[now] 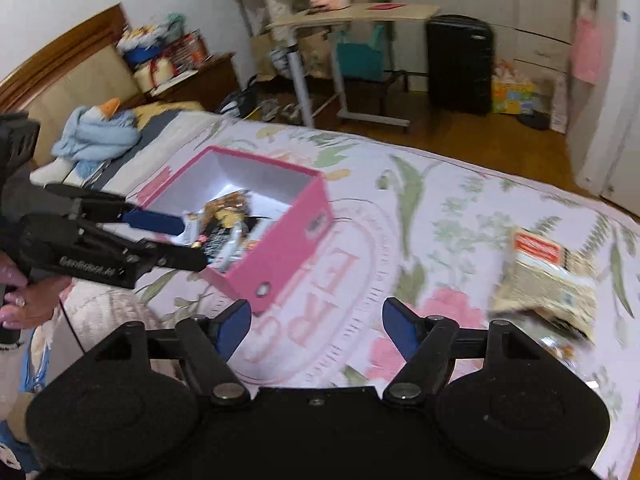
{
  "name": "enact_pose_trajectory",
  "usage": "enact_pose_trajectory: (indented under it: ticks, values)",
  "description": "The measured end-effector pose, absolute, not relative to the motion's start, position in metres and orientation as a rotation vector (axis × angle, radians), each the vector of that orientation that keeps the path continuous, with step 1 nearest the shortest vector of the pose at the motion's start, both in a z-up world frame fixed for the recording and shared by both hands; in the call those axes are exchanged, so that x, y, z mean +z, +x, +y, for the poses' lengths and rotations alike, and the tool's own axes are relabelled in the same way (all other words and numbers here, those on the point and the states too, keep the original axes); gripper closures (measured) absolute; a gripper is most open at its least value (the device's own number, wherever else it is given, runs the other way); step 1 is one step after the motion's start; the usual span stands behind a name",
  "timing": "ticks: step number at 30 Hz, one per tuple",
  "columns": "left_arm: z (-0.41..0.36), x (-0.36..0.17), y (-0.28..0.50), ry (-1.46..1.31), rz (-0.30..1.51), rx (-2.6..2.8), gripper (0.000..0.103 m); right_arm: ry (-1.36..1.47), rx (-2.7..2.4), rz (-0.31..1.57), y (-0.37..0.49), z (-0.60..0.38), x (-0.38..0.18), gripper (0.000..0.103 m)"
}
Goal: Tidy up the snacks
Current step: 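Move the left gripper toward the clear bag of coated nuts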
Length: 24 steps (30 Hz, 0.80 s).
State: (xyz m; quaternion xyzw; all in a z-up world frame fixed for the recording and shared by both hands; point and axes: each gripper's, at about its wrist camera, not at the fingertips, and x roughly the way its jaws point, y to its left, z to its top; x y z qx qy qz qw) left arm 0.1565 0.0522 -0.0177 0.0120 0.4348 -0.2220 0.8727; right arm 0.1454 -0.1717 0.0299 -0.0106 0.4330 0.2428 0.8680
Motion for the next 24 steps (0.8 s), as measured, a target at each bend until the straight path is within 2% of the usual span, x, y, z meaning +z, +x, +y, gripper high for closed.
enact_pose_trajectory:
  ticks: [6, 12, 18, 24]
  values:
    - [-0.001, -0.045, 0.166, -0.024, 0.935, -0.556, 0.043, 0.106, 0.375, 0.918, 0.161, -0.241, 0.01, 0.026]
    - [-0.049, -0.093, 0.197, -0.096, 1.038, -0.616, 0.045, 0.254, 0.233, 0.961, 0.181, -0.303, -0.038, 0.026]
    - [-0.088, -0.146, 0.22, -0.174, 1.12, -0.622, 0.046, 0.168, 0.15, 0.968, 0.204, -0.347, -0.085, 0.026]
    - [-0.118, -0.196, 0.236, -0.273, 1.217, -0.66, 0.047, 0.302, 0.098, 0.935, 0.23, -0.397, -0.126, 0.026]
